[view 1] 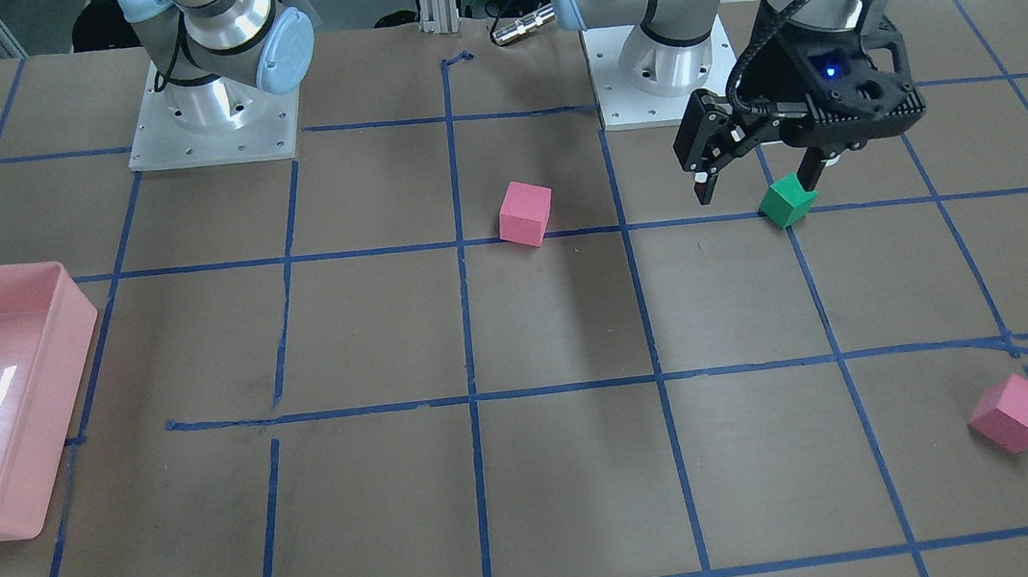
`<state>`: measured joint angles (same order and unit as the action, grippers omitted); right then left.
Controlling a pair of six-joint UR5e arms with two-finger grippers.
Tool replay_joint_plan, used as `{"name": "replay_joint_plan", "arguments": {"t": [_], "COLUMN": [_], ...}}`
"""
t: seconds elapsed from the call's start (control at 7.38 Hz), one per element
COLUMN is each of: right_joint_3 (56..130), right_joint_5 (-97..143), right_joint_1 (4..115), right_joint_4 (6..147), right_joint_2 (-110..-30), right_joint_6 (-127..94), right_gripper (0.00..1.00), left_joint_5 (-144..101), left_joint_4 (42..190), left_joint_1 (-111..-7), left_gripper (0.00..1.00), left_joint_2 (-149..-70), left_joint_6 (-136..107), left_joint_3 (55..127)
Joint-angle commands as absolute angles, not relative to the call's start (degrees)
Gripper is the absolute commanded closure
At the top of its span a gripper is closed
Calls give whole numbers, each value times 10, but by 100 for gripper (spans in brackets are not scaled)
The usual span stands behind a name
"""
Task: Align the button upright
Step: 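Lift the button switch out of the bin and carry it toward the table center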
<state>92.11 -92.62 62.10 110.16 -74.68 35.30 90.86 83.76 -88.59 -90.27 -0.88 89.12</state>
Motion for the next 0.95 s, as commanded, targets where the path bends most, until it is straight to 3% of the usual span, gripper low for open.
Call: {"name": "replay_joint_plan", "arguments": {"t": [0.0,0.81], "right_joint_3": [893,899], "right_joint_5": [-925,-906], "right_joint_1": [710,980], "right_joint_4": [1056,1112], "right_joint_2": [-780,-715], "right_joint_6": [267,-118], "right_gripper": [100,100], "left_joint_5": [907,908], "left_joint_4": [838,838], "left_joint_1": [-886,-885], "left_gripper": [0,0], "left_joint_2": [-904,-903], "left_joint_6": [-9,-8], "left_joint_3": [892,891]}}
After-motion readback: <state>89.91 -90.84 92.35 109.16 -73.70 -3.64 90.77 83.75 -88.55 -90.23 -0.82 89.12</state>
